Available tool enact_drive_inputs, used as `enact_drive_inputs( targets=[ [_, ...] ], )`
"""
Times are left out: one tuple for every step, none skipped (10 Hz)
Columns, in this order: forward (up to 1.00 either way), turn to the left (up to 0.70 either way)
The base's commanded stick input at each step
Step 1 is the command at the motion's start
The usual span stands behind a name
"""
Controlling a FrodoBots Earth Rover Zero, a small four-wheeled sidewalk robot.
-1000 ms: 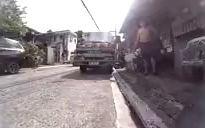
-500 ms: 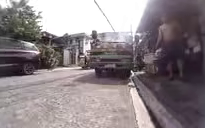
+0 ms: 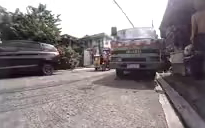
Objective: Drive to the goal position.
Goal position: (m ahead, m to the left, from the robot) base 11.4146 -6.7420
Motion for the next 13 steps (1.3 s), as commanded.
enact_drive_inputs(
  targets=[
    [0.7,0.0],
    [0.7,0.0],
    [0.69,0.0],
    [0.0,0.0],
    [-0.13,0.0],
    [-0.7,0.0],
    [-0.7,0.0],
    [0.0,0.0],
    [0.0,0.0],
    [0.0,0.0],
    [0.0,0.0],
    [0.0,0.0],
    [0.0,0.0]
  ],
)
